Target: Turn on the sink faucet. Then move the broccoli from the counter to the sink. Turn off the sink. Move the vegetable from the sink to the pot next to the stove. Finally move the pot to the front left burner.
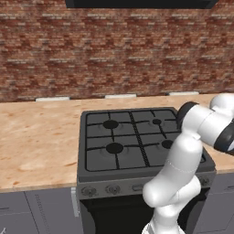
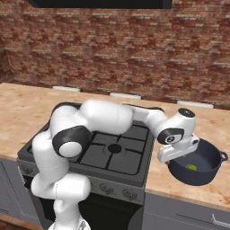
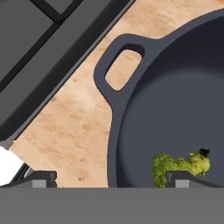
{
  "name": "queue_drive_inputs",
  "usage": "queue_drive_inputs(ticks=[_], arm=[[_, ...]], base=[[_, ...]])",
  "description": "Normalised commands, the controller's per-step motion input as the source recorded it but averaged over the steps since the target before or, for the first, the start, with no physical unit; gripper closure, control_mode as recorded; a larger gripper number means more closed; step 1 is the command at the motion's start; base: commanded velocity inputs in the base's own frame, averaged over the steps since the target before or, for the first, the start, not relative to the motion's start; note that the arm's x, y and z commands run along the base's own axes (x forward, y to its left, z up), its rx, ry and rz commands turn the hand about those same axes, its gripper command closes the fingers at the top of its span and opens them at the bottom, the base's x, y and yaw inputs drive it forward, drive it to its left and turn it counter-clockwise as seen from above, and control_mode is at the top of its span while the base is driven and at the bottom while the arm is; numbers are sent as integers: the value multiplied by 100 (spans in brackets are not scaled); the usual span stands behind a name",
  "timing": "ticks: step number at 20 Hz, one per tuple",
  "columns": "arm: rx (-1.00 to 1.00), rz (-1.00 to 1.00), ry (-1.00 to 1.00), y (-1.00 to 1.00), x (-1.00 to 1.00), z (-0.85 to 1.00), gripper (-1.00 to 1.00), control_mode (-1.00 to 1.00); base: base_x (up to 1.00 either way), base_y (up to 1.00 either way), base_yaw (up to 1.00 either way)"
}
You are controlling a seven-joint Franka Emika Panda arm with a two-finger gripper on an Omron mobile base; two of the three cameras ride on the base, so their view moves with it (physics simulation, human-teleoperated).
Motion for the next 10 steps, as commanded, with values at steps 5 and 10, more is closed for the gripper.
queue_drive_inputs(ticks=[5,10], arm=[[0,1,0,-2,0,-15,-100,-100],[0,3,2,0,4,-32,-100,-100]], base=[[0,0,0],[0,0,0]])
